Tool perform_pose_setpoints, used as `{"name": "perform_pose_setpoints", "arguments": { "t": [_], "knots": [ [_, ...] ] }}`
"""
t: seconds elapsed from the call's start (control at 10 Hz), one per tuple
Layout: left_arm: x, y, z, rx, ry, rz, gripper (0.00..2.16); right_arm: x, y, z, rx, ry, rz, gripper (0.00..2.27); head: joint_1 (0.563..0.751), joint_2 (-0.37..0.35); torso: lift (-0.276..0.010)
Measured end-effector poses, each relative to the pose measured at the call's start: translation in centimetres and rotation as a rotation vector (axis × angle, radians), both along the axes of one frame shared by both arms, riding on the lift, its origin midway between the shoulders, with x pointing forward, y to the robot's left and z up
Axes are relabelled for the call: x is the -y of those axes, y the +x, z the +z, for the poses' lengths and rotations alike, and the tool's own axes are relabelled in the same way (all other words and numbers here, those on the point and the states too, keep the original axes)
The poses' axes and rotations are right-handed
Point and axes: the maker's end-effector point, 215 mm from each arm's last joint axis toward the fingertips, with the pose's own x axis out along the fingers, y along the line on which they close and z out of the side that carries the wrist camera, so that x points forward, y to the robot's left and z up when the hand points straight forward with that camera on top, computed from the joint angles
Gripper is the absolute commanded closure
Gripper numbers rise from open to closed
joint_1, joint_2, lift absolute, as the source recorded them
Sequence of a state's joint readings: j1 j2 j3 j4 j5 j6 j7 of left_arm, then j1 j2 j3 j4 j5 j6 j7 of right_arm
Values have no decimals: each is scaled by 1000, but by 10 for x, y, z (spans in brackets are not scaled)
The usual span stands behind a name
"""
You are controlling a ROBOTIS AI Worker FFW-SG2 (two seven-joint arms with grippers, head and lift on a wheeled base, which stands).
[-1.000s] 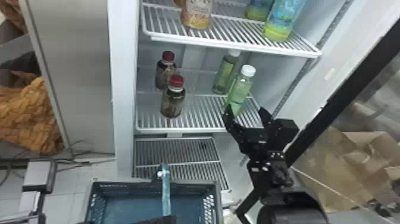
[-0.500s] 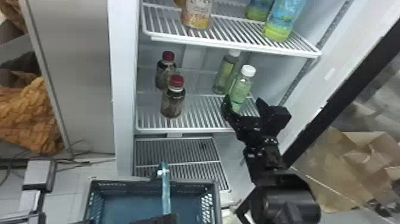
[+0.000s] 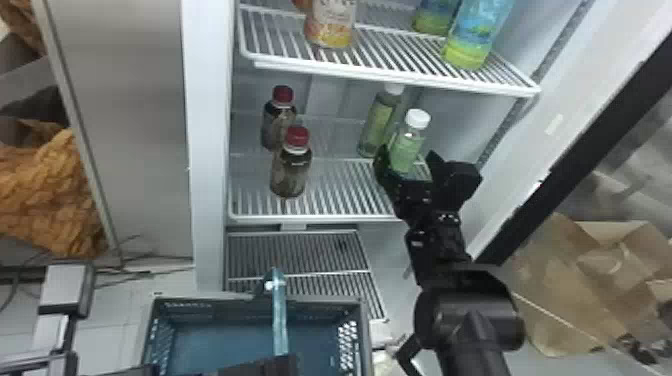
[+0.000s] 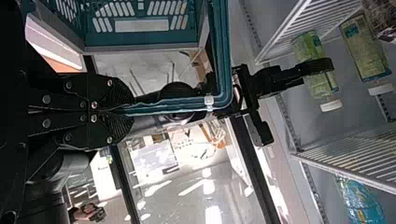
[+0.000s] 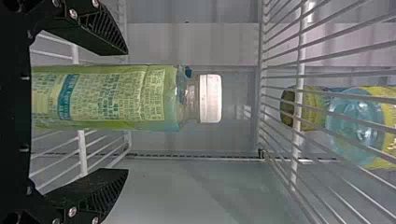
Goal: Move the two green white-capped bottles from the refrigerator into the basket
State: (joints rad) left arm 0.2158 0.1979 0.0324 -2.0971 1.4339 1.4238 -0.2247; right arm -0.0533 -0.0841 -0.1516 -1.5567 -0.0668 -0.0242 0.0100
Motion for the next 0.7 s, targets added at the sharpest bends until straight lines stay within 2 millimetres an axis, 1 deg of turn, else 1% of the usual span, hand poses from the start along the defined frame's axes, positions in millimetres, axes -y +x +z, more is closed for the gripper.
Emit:
{"name": "perform_pose_setpoints", "arguments": {
  "t": [0.2,0.5,0.7],
  "knots": [
    [0,1,0,1,1,-1,1139,-6,11,0,-2,17,13,791,695,-350,-263],
    [1,1,0,1,1,-3,1139,-16,13,-2,-2,44,37,851,695,-350,-263],
    [1,1,0,1,1,-3,1139,-20,10,6,18,52,52,851,695,-350,-263]
  ]
}}
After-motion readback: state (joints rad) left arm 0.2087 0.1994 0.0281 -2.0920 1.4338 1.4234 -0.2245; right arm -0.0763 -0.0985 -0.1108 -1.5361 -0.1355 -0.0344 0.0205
